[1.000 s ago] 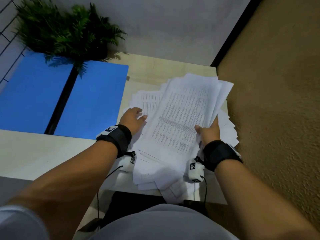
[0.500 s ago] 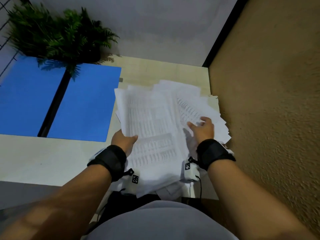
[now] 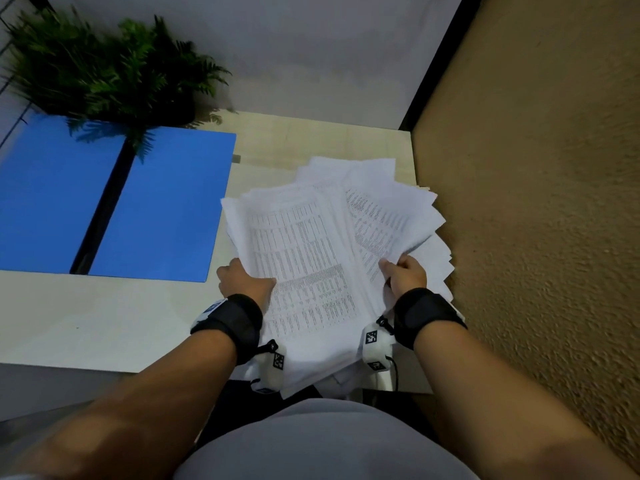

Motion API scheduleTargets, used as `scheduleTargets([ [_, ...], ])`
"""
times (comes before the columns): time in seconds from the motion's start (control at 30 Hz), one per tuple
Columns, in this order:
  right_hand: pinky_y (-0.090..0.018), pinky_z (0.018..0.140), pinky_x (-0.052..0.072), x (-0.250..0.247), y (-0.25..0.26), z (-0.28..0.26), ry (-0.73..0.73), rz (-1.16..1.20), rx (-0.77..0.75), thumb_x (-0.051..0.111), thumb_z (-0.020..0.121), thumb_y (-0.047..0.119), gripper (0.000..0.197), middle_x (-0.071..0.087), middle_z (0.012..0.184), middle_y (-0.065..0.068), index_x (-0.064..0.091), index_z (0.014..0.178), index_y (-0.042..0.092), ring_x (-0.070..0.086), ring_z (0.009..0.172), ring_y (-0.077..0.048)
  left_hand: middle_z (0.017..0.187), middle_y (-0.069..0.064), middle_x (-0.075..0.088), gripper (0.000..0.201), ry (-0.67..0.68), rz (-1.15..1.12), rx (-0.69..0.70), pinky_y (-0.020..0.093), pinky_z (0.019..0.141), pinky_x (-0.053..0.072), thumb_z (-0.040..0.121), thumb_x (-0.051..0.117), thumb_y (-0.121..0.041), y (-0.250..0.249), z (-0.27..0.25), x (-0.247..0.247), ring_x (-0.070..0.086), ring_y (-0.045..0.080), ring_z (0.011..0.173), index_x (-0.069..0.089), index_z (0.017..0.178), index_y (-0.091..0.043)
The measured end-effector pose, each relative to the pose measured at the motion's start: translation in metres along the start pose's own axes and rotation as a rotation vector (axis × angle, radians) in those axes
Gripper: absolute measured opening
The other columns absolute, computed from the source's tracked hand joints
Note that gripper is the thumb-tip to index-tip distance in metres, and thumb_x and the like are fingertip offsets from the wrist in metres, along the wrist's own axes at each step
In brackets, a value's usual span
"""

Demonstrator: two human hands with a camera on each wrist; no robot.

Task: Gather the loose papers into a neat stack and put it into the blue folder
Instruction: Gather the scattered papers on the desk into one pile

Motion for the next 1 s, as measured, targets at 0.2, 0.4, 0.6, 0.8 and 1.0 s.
scheduleTargets([
  [0.2, -0.029, 0.099, 0.044, 0.013, 0.007, -0.008, 0.037, -0.068, -0.035, 0.058, 0.096, 0.018, 0.041, 0.060, 0.122, -0.002, 0.053, 0.135, 0.008, 0.058, 0.107, -0.023, 0.110, 0.009, 0.072, 0.041, 0.176, -0.283, -0.104, 0.052, 0.091, 0.056, 0.070, 0.079, -0.008, 0.018, 0.000, 0.021, 0.069, 0.035, 0.100, 0.068, 0.110, -0.015],
  [0.4, -0.031, 0.108, 0.037, -0.026, 0.045, -0.016, -0.177, -0.137, -0.190, 0.048, 0.101, 0.021, 0.047, 0.052, 0.141, -0.012, 0.042, 0.145, 0.005, 0.050, 0.128, -0.028, 0.115, 0.013, 0.066, 0.039, 0.128, -0.212, -0.113, 0.037, 0.092, 0.052, 0.086, 0.068, 0.002, 0.017, 0.007, 0.005, 0.064, 0.034, 0.106, 0.060, 0.124, -0.002],
  [0.6, -0.032, 0.079, 0.044, -0.058, 0.110, -0.044, -0.311, -0.400, -0.484, 0.044, 0.100, 0.020, 0.026, 0.064, 0.107, -0.022, 0.057, 0.111, 0.001, 0.060, 0.093, -0.029, 0.121, 0.017, 0.066, 0.039, 0.158, -0.158, -0.061, 0.045, 0.096, 0.053, 0.085, 0.067, 0.005, 0.010, 0.005, 0.003, 0.064, 0.037, 0.110, 0.061, 0.122, -0.003],
  [0.8, -0.024, 0.065, 0.031, -0.088, 0.205, -0.116, -0.518, -0.398, -0.896, 0.045, 0.097, 0.013, 0.023, 0.064, 0.096, -0.031, 0.055, 0.103, -0.007, 0.063, 0.087, -0.036, 0.118, 0.013, 0.067, 0.044, 0.197, -0.207, -0.058, 0.045, 0.097, 0.053, 0.084, 0.069, 0.007, 0.009, 0.000, 0.003, 0.064, 0.034, 0.108, 0.060, 0.125, -0.006],
  [1.0, -0.021, 0.076, 0.040, -0.070, 0.235, -0.124, -0.330, -0.266, -0.957, 0.050, 0.094, 0.015, 0.028, 0.068, 0.108, -0.019, 0.060, 0.116, 0.001, 0.056, 0.093, -0.013, 0.121, 0.013, 0.068, 0.043, 0.255, -0.329, -0.049, 0.051, 0.100, 0.051, 0.083, 0.073, -0.009, 0.014, 0.003, 0.007, 0.065, 0.034, 0.110, 0.060, 0.124, -0.011],
])
Point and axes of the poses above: each hand's wrist, its own z-axis towards the middle knuckle, its own x-axis out of the palm, y = z × x, the point moved 9 cm from there along z, towards the middle knuckle
